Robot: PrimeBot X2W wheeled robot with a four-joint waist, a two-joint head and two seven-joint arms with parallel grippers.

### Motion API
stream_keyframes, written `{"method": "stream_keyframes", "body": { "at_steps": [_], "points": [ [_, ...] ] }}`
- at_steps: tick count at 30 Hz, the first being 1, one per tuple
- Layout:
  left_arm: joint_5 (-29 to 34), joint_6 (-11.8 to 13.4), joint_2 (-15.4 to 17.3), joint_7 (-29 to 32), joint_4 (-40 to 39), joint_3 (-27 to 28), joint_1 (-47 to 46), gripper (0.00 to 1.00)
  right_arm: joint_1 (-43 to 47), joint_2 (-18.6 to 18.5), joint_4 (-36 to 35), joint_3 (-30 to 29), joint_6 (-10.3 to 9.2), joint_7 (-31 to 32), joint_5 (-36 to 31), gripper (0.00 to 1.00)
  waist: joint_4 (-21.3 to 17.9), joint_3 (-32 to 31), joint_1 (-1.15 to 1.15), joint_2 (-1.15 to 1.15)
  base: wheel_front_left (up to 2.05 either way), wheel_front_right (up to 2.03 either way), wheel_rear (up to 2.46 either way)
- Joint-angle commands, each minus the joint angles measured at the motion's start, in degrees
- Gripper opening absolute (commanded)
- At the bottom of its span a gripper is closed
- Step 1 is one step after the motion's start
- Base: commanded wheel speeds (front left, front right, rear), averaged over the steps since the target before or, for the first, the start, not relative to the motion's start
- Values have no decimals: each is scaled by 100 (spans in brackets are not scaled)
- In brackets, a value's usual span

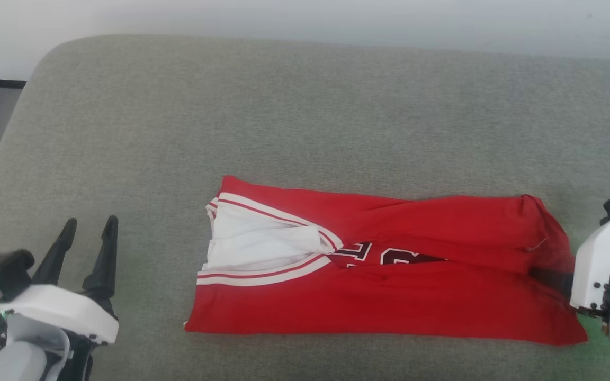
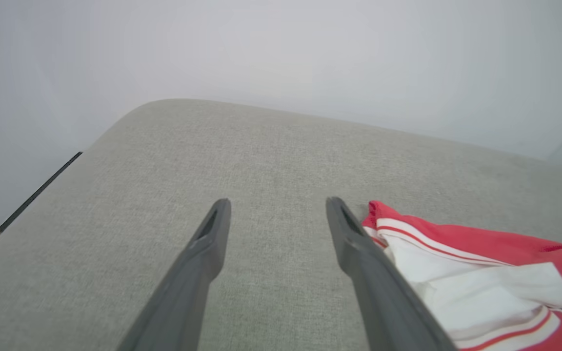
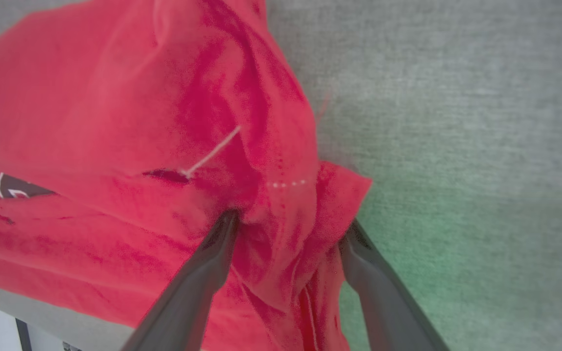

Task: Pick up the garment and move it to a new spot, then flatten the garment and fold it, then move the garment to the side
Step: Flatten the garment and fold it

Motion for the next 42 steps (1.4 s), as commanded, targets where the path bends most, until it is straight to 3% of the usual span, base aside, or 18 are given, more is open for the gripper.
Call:
{"method": "stream_keyframes", "body": {
  "at_steps": [1, 3, 4, 5, 14, 20, 32, 37, 42],
  "points": [
    [132, -55, -65, -18, 23, 85, 86, 100, -10, 53, 127, 68, 2, -13, 33, 100, 57, 25, 0, 0, 0, 0, 0],
    [357, -221, -320, -18, 69, 419, 215, 100, -61, 47, 378, 217, 2, 38, 99, 100, 128, 46, 0, 0, 0, 0, 0],
    [539, -311, -411, -19, 103, 556, 278, 100, -89, 50, 459, 323, 2, 50, 163, 64, 158, 52, 0, 0, 0, 0, 0],
    [620, -395, -536, -19, 121, 717, 296, 100, -118, 51, 534, 409, 2, 61, 246, 2, 191, 57, 0, 0, 0, 0, 0],
    [1579, -1131, -1328, -20, 355, 1852, 630, 100, -318, -280, 660, 723, 1, -169, 741, 0, 280, 64, 0, 0, 0, 0, 0],
    [1922, -1415, -1666, -20, 481, 2260, 659, 100, -396, -640, 630, 561, -4, -353, 880, 0, 178, 85, 0, 0, 0, 0, 0],
    [2279, -1644, -1930, -21, 488, 2603, 470, 100, -579, -1306, 853, -330, -1, -658, 574, 0, -187, 210, 0, 0, 0, 0, 0],
    [2309, -1670, -1972, -21, 500, 2641, 415, 100, -682, -1403, 1050, -545, 0, -752, 363, 0, -304, 246, 0, 0, 0, 0, 0],
    [2309, -1674, -2000, -21, 507, 2665, 387, 100, -675, -1390, 986, -387, 0, -620, 391, 0, -430, 244, 0, 0, 0, 0, 0]
  ]
}}
